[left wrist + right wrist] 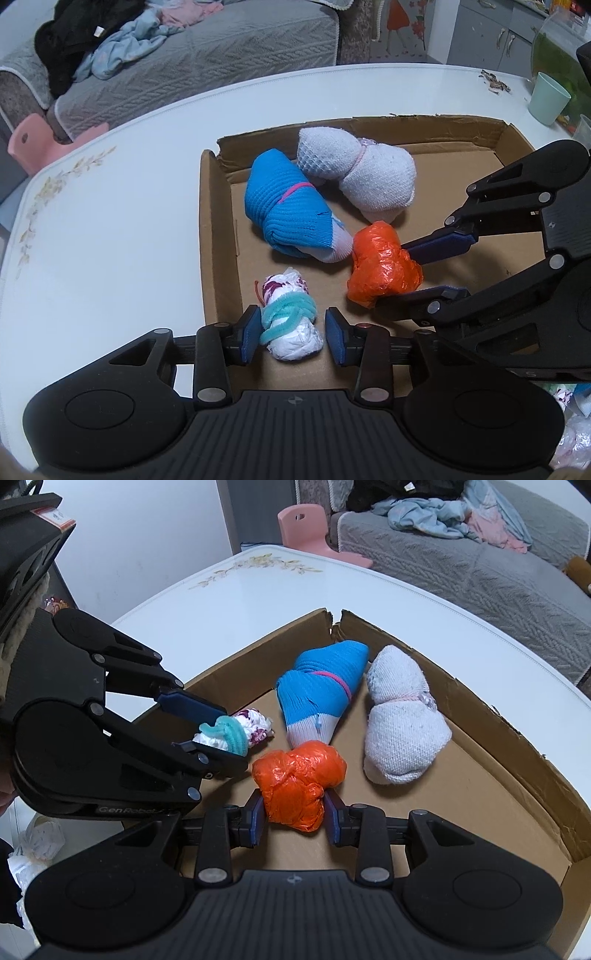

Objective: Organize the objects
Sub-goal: 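Lower both held items into the box and open both tools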

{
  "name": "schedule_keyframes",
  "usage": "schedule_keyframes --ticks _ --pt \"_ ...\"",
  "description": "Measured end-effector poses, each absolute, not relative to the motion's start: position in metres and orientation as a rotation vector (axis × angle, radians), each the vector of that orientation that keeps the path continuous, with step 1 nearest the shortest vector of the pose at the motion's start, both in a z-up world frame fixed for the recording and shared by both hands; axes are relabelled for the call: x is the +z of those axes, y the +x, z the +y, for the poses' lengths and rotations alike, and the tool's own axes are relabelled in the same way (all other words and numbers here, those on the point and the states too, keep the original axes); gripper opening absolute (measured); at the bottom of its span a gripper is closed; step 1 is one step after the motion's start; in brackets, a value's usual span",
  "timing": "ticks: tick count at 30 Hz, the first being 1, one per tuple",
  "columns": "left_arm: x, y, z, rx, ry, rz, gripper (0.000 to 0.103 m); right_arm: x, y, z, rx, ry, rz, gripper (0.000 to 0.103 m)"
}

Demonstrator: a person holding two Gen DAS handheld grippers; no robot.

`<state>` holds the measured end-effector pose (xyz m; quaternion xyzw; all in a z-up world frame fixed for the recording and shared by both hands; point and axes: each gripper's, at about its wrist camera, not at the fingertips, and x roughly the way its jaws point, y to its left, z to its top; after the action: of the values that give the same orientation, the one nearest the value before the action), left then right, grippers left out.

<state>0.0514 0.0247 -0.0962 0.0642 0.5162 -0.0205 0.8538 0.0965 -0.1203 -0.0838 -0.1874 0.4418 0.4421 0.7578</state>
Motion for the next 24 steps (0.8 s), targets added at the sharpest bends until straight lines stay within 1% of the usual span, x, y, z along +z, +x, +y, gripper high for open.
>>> schedule_keyframes --ticks 2,4,11,17,20,22,24 --pt "-0.094 0.050 0.023 -0.039 0.147 1.083 0.047 -0.084 0.096 -0.121 0.965 -0.411 0.965 0.031" --pt "-0.092 0.049 0.022 -0.024 0.166 1.076 0.053 -0.083 0.095 -0.121 0.966 -0.419 0.963 0.031" --pt "-0.084 0.048 0.027 -0.003 0.138 1.084 0.053 -0.078 0.096 -0.123 0.972 -0.381 0.947 0.031" --pt "-0.079 0.044 0.026 0.001 0.114 1.086 0.056 -0.075 0.100 -0.129 0.983 -0.340 0.953 0.032" --pt "-0.079 0.042 0.027 0.000 0.066 1.097 0.062 -0.073 0.101 -0.132 0.983 -0.336 0.956 0.033" --pt "-0.081 0.042 0.029 -0.012 0.023 1.108 0.069 -0.071 0.100 -0.136 0.989 -0.342 0.957 0.034" --pt "-0.086 0.042 0.030 -0.022 -0.004 1.131 0.073 -0.070 0.099 -0.141 0.986 -0.354 0.961 0.035"
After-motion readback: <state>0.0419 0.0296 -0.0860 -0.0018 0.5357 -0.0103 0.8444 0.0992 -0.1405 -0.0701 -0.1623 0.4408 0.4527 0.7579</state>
